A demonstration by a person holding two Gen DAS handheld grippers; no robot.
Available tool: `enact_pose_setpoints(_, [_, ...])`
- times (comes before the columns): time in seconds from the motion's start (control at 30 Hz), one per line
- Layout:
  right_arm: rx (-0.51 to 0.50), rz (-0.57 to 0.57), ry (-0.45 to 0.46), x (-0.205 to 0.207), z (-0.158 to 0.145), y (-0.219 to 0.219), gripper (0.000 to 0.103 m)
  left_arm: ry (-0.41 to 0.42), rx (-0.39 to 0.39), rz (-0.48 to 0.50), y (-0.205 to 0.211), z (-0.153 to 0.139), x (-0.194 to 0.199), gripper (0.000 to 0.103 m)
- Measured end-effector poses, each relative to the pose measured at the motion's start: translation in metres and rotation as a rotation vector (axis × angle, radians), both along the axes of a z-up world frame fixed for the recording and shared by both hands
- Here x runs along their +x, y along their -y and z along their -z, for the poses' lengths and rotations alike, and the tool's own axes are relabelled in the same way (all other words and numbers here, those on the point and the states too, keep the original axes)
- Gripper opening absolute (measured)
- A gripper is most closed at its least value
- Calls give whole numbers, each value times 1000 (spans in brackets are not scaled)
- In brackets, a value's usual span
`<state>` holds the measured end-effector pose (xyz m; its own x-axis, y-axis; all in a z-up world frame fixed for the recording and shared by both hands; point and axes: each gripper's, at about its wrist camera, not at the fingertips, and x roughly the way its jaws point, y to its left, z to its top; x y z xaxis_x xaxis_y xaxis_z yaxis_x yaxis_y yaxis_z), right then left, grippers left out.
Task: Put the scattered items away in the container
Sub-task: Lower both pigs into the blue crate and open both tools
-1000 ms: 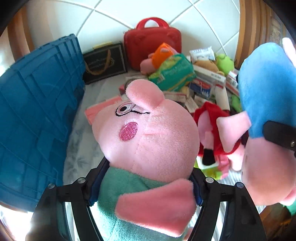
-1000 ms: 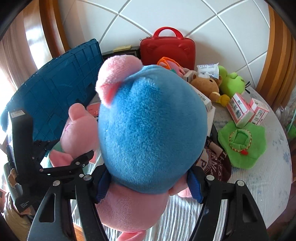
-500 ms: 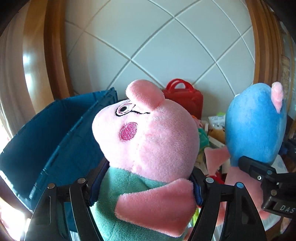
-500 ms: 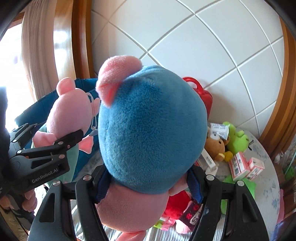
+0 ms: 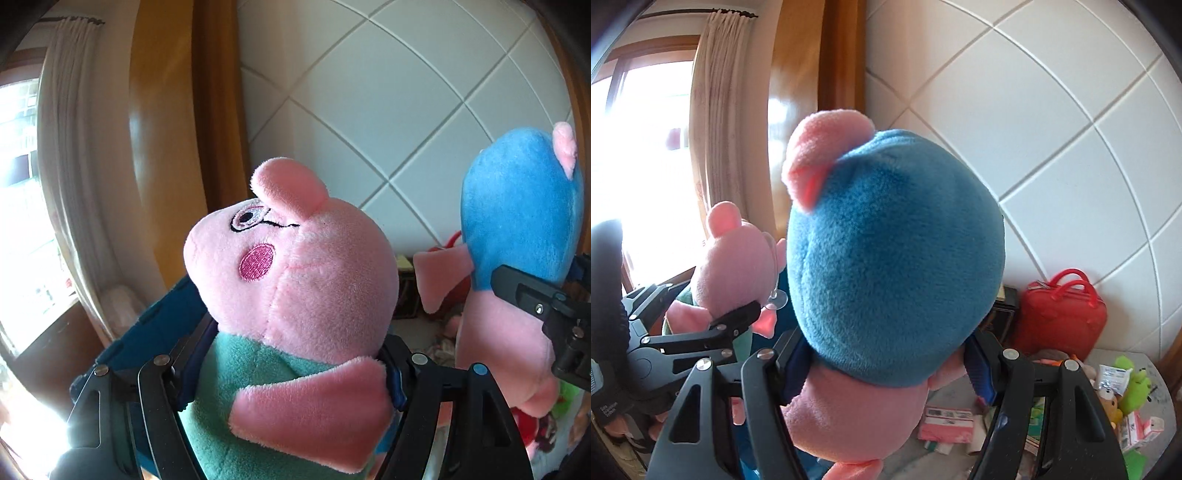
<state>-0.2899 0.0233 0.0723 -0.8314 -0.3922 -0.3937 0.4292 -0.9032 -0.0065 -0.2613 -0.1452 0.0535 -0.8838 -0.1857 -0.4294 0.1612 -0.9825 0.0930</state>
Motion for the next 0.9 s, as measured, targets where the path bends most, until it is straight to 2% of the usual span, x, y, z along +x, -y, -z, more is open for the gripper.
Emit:
enact_pose_setpoints(0.2, [44, -44, 61, -41, 12, 93, 70, 96, 19, -40, 87, 19, -35, 75])
enact_pose_setpoints(0.37, [101, -18, 123, -75, 21, 137, 70, 170, 47, -27, 118, 41, -79, 75])
enact_pose_setpoints(0.6, [148, 26, 191, -116, 33, 151, 70, 264, 74, 5, 140, 59, -132, 75])
enact_pose_setpoints(0.7, [168, 44, 220, -134, 39, 157, 71, 290, 81, 19, 145, 63, -146, 81])
enact_pose_setpoints(0.8, [164, 46, 228, -137, 36, 165, 76, 319, 103, 31, 152, 66, -158, 82])
enact_pose_setpoints(0.9, [180, 53, 231, -138, 36, 170, 77, 325, 90, 22, 155, 70, -162, 83])
